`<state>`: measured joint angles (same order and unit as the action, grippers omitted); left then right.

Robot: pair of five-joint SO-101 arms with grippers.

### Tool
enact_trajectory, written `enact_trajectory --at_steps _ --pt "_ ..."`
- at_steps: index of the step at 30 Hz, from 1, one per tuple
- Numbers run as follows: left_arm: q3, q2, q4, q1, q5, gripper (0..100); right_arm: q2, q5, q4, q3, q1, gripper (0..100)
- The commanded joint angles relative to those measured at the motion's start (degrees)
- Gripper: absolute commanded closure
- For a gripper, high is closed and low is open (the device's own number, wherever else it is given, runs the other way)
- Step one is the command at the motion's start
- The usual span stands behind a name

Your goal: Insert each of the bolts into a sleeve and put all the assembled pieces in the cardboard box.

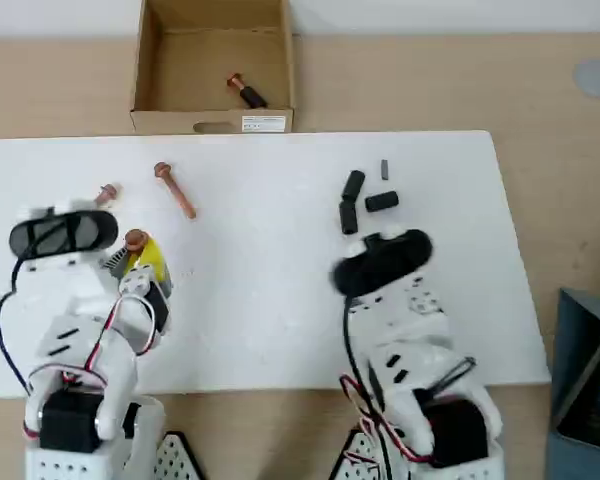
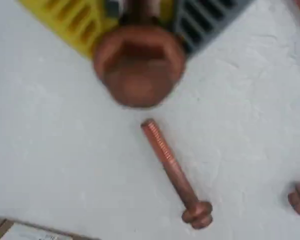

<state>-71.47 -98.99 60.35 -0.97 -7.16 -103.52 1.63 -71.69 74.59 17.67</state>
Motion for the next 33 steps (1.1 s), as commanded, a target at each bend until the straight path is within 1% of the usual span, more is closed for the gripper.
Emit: enact_trajectory --at_steps 1,3,7,11,16,21,27,30,33 --pt "-1.14 -6.37 -2.20 -1.93 -2.99 100 -6.64 -0.35 5.45 2.42 6.37 98.9" --pt "-0.88 -5.67 -3.16 -4.48 -4.48 100 -6.73 -0.35 7.65 4.18 10.33 98.9" --pt "0.97 -5.58 -6.51 -10.02 -9.67 100 -6.90 -0.35 10.55 6.99 16.92 98.9" --pt "2.20 -5.58 -11.25 -14.42 -13.19 100 -6.90 -0.35 12.75 8.57 21.32 98.9" --pt "2.20 -5.58 -15.91 -19.25 -19.78 100 -6.90 -0.35 14.42 8.48 25.10 98.9" --pt "2.29 -5.58 -16.70 -22.86 -22.15 100 -6.90 -0.35 14.42 8.13 27.30 98.9" --pt "4.13 -5.58 -16.18 -25.05 -22.07 100 -6.90 -0.26 16.88 8.13 27.74 98.9" --pt "3.60 -5.58 -16.00 -25.49 -21.89 100 -6.90 -0.09 18.46 8.13 27.74 98.9" --pt "3.60 -5.58 -14.15 -25.32 -21.80 100 -6.90 0.00 18.37 8.04 27.56 98.9"
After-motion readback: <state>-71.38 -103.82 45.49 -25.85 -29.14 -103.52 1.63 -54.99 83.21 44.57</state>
